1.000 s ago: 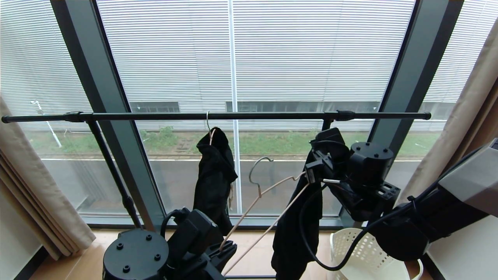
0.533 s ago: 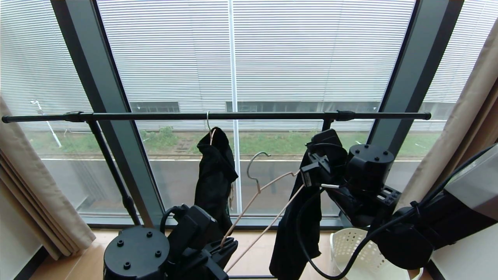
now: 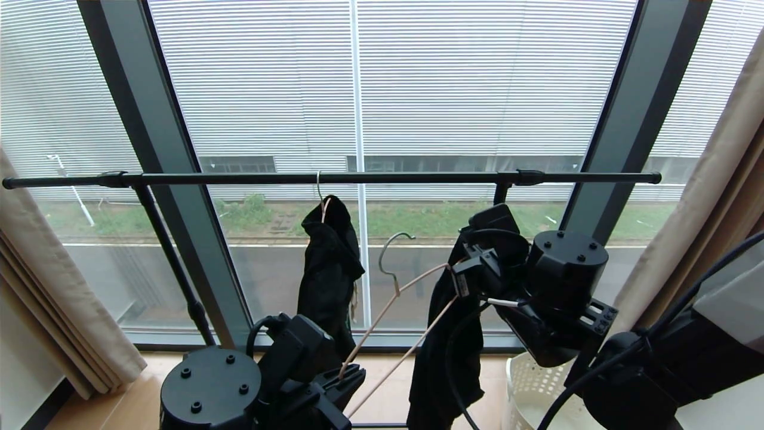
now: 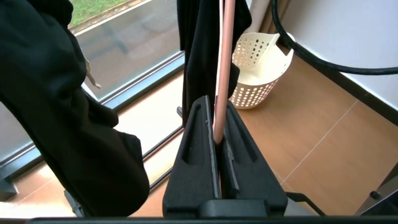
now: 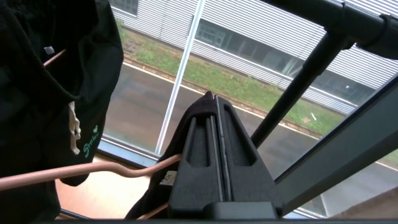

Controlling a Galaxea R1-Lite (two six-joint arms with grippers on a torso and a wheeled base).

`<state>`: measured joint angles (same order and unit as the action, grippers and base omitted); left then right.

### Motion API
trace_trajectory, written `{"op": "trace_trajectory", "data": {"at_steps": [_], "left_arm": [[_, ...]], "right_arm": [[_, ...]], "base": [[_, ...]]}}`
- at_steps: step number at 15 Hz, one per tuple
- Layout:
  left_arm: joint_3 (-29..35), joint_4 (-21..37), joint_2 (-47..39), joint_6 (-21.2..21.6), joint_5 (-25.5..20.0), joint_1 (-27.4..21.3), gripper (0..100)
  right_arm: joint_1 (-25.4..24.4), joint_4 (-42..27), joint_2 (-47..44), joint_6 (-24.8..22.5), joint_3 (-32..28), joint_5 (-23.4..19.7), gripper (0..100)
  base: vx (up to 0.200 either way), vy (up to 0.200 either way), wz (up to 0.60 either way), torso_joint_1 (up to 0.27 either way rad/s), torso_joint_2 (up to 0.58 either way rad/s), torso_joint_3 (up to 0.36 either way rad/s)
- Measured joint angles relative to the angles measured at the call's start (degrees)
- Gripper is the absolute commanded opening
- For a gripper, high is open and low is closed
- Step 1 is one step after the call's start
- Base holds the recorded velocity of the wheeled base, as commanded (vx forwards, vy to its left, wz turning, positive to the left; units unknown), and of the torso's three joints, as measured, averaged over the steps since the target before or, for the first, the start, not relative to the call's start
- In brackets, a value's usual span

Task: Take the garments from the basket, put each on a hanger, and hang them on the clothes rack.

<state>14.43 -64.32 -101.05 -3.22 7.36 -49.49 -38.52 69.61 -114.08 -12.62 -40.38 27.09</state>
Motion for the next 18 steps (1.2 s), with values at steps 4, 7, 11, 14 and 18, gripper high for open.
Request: {"op": "trace_trajectory", "data": {"at_steps": [4, 7, 11, 14, 18], "left_arm": [[0.1, 0.0, 0.0, -0.5, 0.5, 0.5, 0], [0.8, 0.0, 0.0, -0.5, 2.7, 1.1, 0], [1.7, 0.0, -0.1, -0.5, 4.0, 2.1, 0], [2.6, 0.2, -0.8, -0.6, 6.1, 2.4, 0], [3.4, 0.1, -2.2, -0.7, 7.3, 2.7, 0]], "right_arm": [[-1.4, -0.4, 2.8, -0.1, 1.2, 0.4, 0], [-0.9, -0.5, 4.0, -0.4, 1.0, 0.4, 0], [-1.0, -0.4, 5.0, -1.1, 1.8, 0.5, 0], [-2.8, -0.4, 5.4, -1.1, 2.5, 1.5, 0], [-7.6, -0.2, 5.4, -1.0, 3.8, 2.5, 0]], "base": [[0.0, 0.0, 0.0, 0.0, 0.0, 0.0], [0.0, 0.0, 0.0, 0.0, 0.0, 0.0], [0.0, 0.0, 0.0, 0.0, 0.0, 0.0], [0.0, 0.0, 0.0, 0.0, 0.0, 0.0], [0.0, 0.0, 0.0, 0.0, 0.0, 0.0]]}}
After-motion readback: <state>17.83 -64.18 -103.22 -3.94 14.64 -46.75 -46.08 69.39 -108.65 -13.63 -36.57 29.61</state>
